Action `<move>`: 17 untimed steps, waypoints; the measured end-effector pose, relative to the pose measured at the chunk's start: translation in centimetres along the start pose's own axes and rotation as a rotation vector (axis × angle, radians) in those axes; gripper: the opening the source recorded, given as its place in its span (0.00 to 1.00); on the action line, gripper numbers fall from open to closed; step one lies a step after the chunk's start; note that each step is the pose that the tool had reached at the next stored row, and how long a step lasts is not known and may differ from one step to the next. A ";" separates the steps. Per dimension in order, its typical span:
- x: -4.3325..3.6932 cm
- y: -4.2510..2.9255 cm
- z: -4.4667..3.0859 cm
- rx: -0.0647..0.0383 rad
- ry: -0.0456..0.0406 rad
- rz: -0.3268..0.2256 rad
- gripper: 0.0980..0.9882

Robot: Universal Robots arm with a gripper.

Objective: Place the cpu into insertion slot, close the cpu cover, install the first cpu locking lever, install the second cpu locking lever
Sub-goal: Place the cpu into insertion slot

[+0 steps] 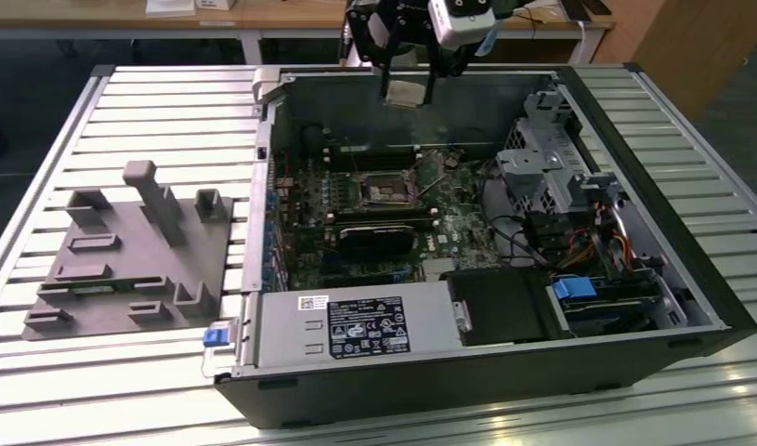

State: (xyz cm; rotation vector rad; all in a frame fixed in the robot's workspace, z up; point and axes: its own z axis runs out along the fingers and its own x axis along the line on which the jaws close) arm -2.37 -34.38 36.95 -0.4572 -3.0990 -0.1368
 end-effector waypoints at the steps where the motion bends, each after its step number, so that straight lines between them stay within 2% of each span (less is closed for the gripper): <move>1: 0.00 0.00 0.00 0.000 -0.0003 0.003 0.50; 17: 0.00 0.00 0.05 0.000 -0.0050 0.056 0.50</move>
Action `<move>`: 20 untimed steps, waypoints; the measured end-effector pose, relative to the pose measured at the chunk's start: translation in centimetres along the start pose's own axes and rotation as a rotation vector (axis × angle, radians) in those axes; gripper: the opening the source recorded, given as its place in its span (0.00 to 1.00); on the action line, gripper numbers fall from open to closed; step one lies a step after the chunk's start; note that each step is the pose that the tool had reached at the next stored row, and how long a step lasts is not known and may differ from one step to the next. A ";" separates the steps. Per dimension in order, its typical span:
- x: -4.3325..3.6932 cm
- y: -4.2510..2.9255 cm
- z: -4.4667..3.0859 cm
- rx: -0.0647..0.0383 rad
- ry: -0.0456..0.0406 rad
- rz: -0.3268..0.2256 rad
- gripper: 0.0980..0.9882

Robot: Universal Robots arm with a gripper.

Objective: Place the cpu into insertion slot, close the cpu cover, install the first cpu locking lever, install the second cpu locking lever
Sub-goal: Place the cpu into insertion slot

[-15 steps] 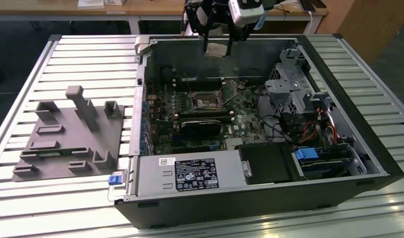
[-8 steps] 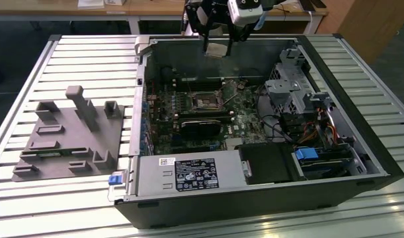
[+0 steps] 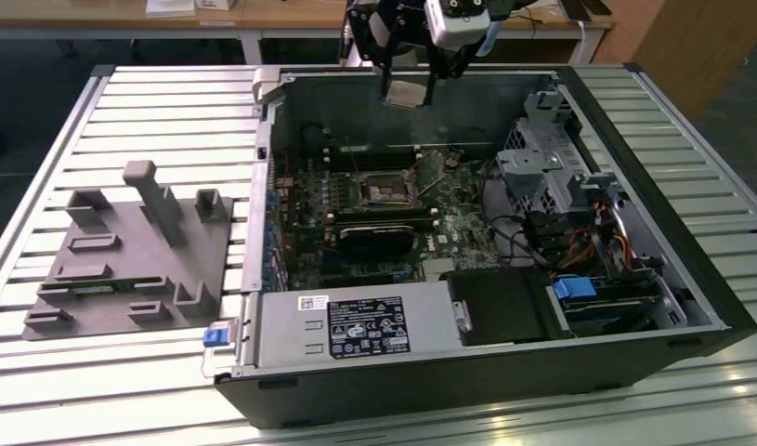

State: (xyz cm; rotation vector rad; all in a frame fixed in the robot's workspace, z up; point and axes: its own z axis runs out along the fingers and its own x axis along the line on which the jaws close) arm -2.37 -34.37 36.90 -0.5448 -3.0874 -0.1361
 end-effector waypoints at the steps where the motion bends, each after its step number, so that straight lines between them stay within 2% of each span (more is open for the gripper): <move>1: 0.00 0.00 0.00 0.000 -0.0003 0.004 0.50; 20: 0.01 0.02 0.08 -0.001 -0.0069 0.080 0.50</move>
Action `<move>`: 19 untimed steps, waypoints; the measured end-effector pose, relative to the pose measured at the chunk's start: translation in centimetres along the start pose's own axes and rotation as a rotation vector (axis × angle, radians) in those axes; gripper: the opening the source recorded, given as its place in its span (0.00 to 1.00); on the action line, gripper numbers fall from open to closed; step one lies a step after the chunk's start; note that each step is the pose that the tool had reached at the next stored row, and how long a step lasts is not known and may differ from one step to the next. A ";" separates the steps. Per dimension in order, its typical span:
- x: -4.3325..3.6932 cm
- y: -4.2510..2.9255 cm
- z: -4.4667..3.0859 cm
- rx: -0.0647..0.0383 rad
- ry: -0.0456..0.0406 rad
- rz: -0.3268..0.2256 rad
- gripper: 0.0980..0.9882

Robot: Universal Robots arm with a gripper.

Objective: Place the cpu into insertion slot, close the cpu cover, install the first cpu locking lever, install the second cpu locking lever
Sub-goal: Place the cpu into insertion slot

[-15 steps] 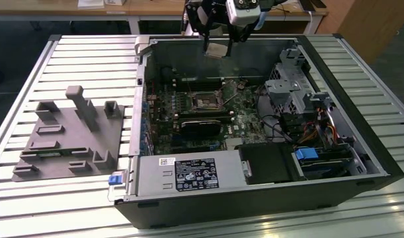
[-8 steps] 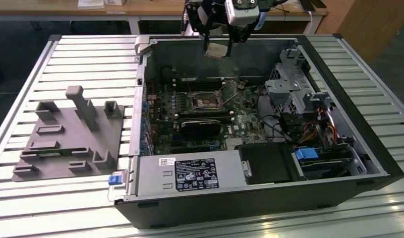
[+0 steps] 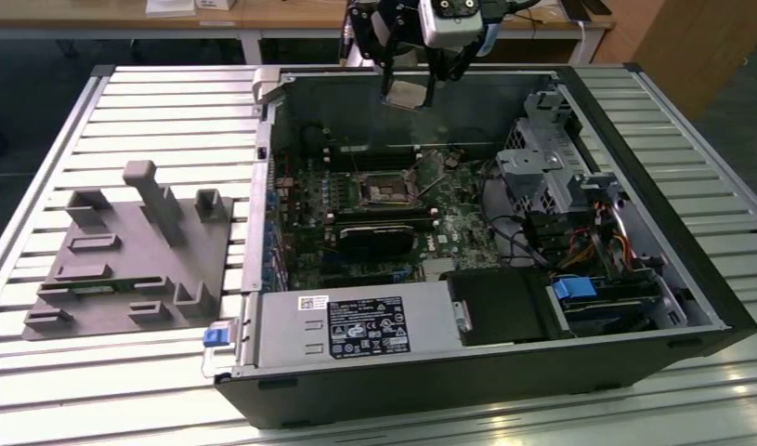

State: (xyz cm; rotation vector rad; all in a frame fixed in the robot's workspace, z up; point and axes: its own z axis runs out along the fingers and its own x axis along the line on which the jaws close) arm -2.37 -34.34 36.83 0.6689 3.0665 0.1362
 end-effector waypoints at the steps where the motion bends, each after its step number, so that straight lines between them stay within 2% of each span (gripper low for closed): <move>1: 0.00 0.00 0.00 0.000 -0.0003 0.004 0.50; 19: 0.01 0.02 0.07 -0.001 -0.0061 0.072 0.50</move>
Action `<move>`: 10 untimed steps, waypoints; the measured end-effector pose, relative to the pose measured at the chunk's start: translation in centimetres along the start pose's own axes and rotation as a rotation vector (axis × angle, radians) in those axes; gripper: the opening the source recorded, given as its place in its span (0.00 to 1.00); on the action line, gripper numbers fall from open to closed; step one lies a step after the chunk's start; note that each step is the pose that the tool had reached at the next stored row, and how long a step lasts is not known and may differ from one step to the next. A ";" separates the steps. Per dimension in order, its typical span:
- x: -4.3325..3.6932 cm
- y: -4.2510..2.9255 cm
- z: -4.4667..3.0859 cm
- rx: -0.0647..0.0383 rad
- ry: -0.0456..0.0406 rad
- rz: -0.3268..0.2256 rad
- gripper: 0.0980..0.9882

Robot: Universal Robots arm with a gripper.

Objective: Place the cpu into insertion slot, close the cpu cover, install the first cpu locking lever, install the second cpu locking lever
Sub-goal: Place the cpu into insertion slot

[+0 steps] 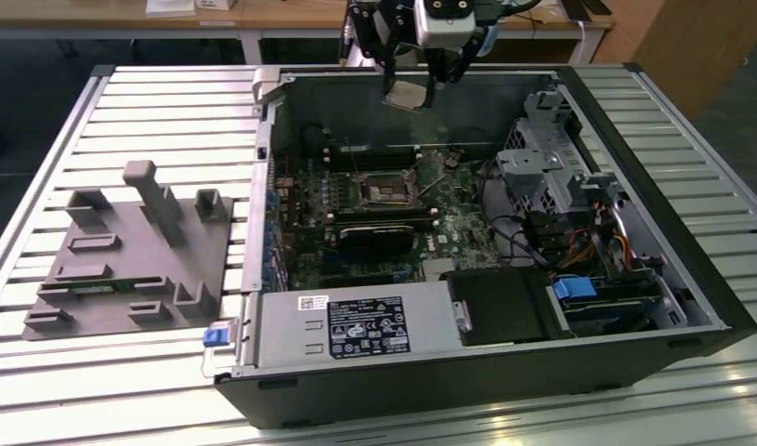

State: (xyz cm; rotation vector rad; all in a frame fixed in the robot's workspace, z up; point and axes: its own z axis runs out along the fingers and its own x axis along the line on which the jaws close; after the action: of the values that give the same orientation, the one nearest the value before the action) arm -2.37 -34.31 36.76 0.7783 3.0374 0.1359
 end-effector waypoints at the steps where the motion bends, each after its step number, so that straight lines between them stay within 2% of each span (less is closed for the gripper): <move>1: 0.00 0.00 0.00 0.000 -0.0003 0.004 0.50; 10: 0.01 0.01 0.05 -0.001 -0.0031 0.036 0.50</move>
State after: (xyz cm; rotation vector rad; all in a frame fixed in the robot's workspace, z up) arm -2.37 -34.29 36.72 0.8330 3.0212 0.1357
